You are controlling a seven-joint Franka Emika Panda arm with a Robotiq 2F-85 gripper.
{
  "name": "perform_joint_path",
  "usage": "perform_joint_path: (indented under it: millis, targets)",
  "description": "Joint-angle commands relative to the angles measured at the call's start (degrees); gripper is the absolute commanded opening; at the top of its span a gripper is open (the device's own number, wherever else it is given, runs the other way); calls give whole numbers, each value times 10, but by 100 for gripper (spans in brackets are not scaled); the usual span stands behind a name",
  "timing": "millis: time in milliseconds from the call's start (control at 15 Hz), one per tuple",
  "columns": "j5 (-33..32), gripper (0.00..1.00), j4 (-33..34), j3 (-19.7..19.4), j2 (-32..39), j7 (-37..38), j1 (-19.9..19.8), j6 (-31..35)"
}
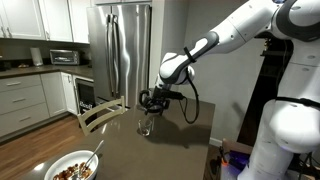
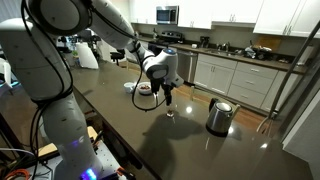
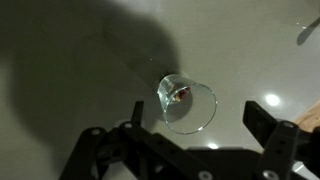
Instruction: Pour the contents in the cup into the bowl
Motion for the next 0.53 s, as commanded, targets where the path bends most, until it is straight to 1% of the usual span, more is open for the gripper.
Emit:
perform_joint_path:
  millis: [0,67,267,400,467]
  targets:
    - [-75,100,32,10,39,33,12,11]
    - [-108,100,41,12,51,49,15,7]
    - [-158,100,64,10,75,71,28,-2]
    - [-167,100,76,7,88,73,33,-6]
    - [-150,100,81,6,94,60,31,-7]
